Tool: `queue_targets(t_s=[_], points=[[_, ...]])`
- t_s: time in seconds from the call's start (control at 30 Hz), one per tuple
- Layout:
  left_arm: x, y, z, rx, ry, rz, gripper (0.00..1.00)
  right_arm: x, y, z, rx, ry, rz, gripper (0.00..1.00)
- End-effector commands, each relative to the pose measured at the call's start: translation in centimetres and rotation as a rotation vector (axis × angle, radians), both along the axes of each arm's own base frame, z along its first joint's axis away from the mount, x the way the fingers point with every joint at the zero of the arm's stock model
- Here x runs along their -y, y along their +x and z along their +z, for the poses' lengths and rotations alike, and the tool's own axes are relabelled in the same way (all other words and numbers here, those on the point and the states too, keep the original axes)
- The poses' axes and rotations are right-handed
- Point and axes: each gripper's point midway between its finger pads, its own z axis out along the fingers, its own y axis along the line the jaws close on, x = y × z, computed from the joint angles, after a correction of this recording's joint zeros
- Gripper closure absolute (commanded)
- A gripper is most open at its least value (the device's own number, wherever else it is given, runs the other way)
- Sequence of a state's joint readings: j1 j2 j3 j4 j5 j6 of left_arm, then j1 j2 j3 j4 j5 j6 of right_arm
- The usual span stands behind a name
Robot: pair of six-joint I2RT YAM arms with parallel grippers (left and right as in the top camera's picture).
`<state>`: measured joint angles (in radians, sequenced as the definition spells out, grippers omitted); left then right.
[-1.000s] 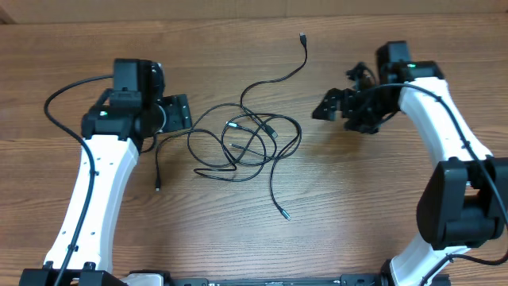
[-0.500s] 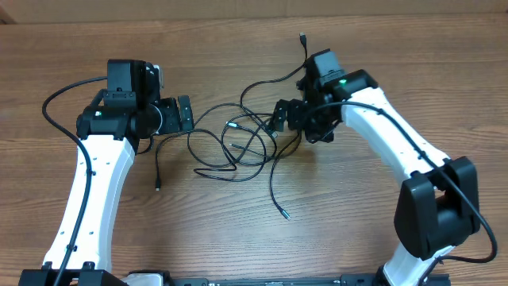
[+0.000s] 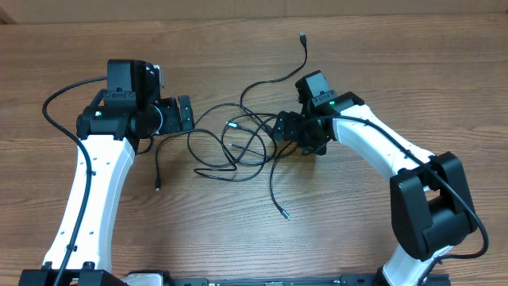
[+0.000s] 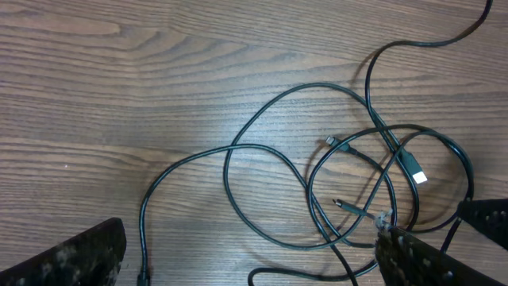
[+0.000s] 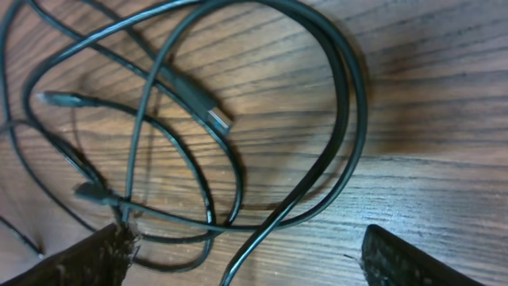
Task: Untangle cables
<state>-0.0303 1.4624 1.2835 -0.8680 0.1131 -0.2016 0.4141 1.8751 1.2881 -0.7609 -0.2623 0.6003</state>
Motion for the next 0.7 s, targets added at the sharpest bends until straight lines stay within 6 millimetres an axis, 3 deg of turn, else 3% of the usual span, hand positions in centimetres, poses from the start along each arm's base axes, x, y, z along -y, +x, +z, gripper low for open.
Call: queue_targets(t_s=[0.0,0.27,0.37,0.4,0.6,0.67], points=[[0.0,0.1,0.7,0.023,0.002,-0.020,0.00,0.0,-0.6,-1.5,-0.004,0.003,-0.005,0.17],[0.0,0.1,0.7,0.023,0.002,-0.020,0.00,-0.7,-1.2,-3.3,0.009,0.069,-0.005,0.27],[0.0,0.1,0.7,0.023,0.002,-0.021,0.00,-0.7,-1.1,-3.3,0.015,0.071,-0.004,0.46],[0.0,0.1,0.7,0.023,0.002,-0.021,0.00,-0.7,-1.0,-3.3,0.019,0.073,-0.004,0.59],[0.0,0.1,0.7,0.023,0.002,-0.020,0.00,-0.7,-1.0,-3.3,0.019,0.073,-0.005,0.96],[0.0,0.1,0.7,0.023,0.002,-0.020,0.00,-0.7,-1.1,-3.3,0.016,0.072,-0.005,0.96]])
